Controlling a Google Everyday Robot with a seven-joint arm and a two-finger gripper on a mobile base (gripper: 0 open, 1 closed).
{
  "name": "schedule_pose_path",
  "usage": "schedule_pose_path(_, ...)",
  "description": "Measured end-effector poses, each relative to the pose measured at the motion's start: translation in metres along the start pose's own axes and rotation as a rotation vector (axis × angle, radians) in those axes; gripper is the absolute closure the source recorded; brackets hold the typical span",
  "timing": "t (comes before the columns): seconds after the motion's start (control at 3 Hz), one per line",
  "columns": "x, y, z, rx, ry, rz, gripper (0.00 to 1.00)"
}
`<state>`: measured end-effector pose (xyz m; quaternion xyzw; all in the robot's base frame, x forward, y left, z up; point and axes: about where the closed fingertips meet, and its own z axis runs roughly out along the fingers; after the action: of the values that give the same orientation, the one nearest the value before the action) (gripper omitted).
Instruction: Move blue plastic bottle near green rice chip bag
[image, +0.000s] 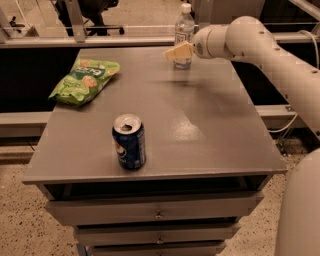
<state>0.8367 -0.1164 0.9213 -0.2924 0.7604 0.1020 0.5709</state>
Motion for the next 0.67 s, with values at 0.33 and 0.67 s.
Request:
schedule_pose_path(0.33,-0.002,-0.025,0.018,0.091,-0.057,0.011,0.0)
schedule_pose_path(0.67,-0.002,-0.043,0.036,0.124,-0.102,0.068,0.0)
